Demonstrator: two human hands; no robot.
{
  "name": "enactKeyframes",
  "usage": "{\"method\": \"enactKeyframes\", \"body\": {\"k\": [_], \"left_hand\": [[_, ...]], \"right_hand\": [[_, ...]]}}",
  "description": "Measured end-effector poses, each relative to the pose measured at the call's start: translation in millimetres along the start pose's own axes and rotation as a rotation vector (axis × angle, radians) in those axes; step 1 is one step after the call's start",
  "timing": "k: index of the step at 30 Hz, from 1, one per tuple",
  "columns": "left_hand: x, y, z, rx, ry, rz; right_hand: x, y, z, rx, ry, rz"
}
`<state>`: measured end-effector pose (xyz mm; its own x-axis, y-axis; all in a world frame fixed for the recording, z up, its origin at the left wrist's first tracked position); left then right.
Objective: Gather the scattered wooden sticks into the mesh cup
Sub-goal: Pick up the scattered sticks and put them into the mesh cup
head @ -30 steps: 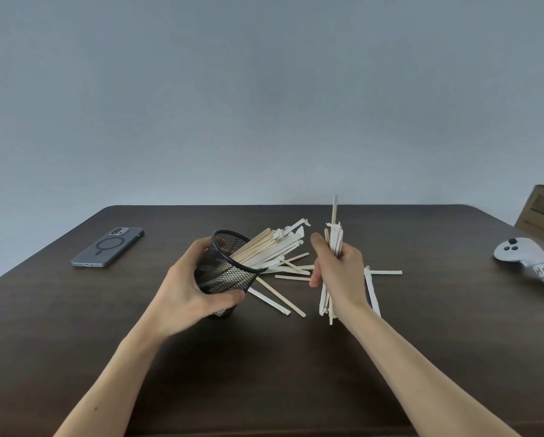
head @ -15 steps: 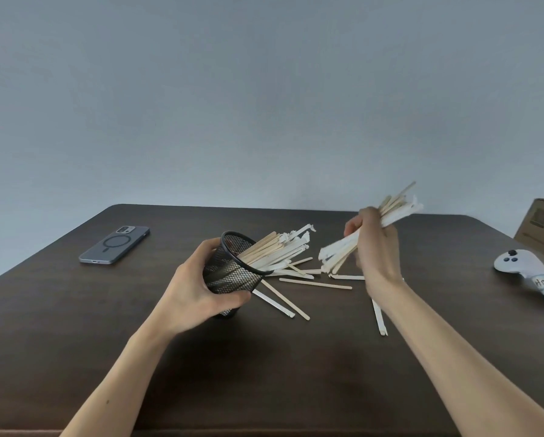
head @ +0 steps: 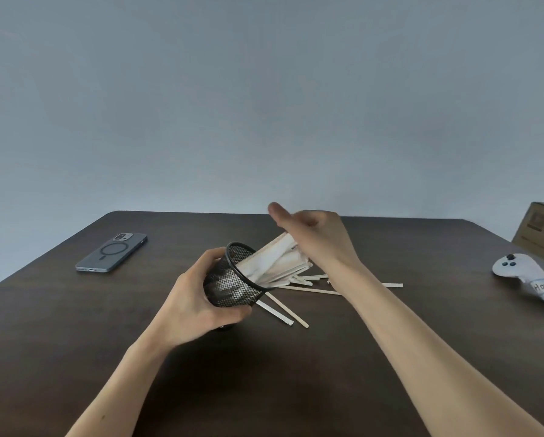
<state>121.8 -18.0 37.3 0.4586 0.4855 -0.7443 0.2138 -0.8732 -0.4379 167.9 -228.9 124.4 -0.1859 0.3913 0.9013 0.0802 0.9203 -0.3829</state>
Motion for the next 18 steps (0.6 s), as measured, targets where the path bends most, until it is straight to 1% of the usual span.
{"method": "enactKeyframes", "body": {"k": [5,7,9,11,13,15,18], "left_hand": [[1.6,-4.8,-3.1,-0.021,-0.011,0.001],[2.5,-6.3,-3.1,-0.023,-0.014,0.003],[3.8,-7.2,-2.6,-0.027,-0.017,0.001],[4.9,-9.4,-2.6,-0.033,-0.022,0.002],[7.4,-14.4,-4.2,-0.036,-0.030,0.001],[10.8,-21.8,-7.7,-0.033,-0.040,0.000],[13.9,-34.5,-14.4,-0.004,-0.049,-0.021]], "right_hand": [[-17.9,-28.5,0.6,-0.175,-0.033,-0.034],[-31.8,-35.5,-0.9,-0.226,-0.034,-0.057],[-53.0,-38.6,-4.1,-0.245,-0.021,-0.022],[-78.6,-35.8,-8.5,-0.199,0.005,0.115],[-99.1,-26.6,-11.4,-0.091,-0.006,0.353],[-110.3,-14.2,-11.8,0.042,-0.054,0.540],[-111.0,7.2,-11.6,0.190,-0.151,0.712]]}}
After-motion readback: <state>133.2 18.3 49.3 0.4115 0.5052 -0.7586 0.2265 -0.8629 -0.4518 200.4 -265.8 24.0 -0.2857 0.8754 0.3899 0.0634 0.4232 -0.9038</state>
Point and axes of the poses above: each hand's wrist, its own z-axis away from the middle knuckle, its own y-axis out of the palm, x = y × z, the point moved 6 cm from there along -z, towards the middle knuckle, and after that the axes turned 3 degrees about y, right-handed, at the moved point
